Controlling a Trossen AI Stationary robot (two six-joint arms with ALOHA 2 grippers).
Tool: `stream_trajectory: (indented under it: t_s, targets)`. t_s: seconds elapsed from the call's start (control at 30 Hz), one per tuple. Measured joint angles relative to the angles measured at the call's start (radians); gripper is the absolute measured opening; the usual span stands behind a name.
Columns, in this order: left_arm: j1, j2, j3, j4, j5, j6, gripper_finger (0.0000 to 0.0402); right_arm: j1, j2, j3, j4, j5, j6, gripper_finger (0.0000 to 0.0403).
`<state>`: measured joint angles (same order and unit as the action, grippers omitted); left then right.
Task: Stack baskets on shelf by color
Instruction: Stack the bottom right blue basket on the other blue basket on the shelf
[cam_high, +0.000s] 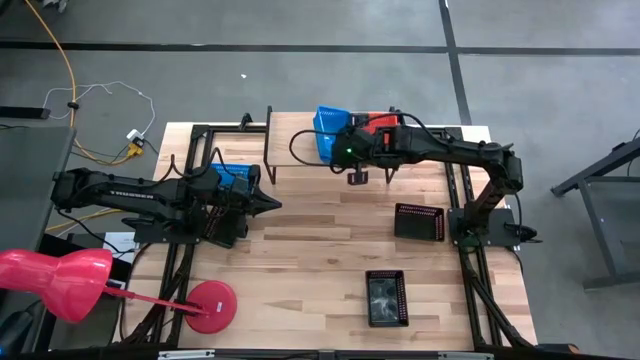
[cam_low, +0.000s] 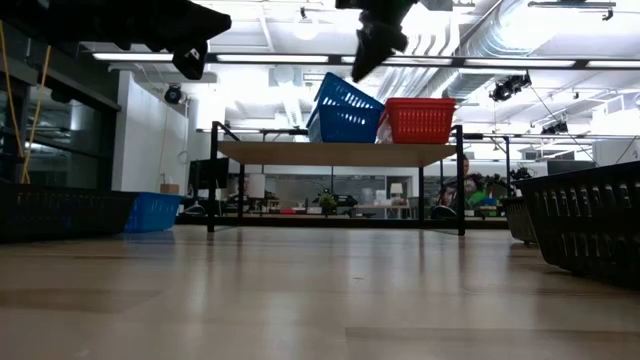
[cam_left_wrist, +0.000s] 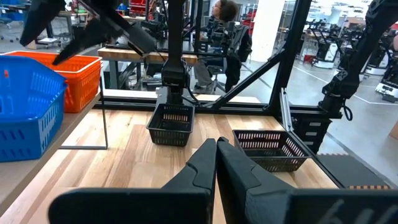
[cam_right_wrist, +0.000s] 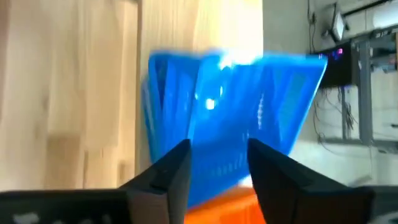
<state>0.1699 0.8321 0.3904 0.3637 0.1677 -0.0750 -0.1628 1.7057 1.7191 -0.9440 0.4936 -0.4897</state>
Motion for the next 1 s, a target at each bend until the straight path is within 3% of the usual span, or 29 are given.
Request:
stream_trajectory:
  t_s: [0.13, 0.23, 0.33, 0.53, 1.0]
  targets:
    - [0.0, 0.0, 0.0, 0.0, 0.0, 0.0, 0.0, -0.033, -0.008, 0.0, 0.146, -0.067, -0.022, 0.0069]
    - [0.0, 0.0, 0.0, -0.001, 0.0, 0.0, 0.0, -0.086, -0.016, 0.0, 0.258, -0.209, -0.023, 0.0012]
    - [0.0, 0.0, 0.0, -0.001, 0.0, 0.0, 0.0, -0.141, 0.0, 0.002, 0.38, -0.377, 0.004, 0.0014]
    - [-0.001, 0.0, 0.0, -0.005, 0.003, 0.0, 0.0, -0.218, 0.085, 0.002, 0.454, -0.502, 0.043, 0.0003]
    - [-0.001, 0.0, 0.0, -0.001, 0.002, 0.0, 0.0, -0.245, 0.116, 0.0, 0.5, -0.522, 0.045, 0.0]
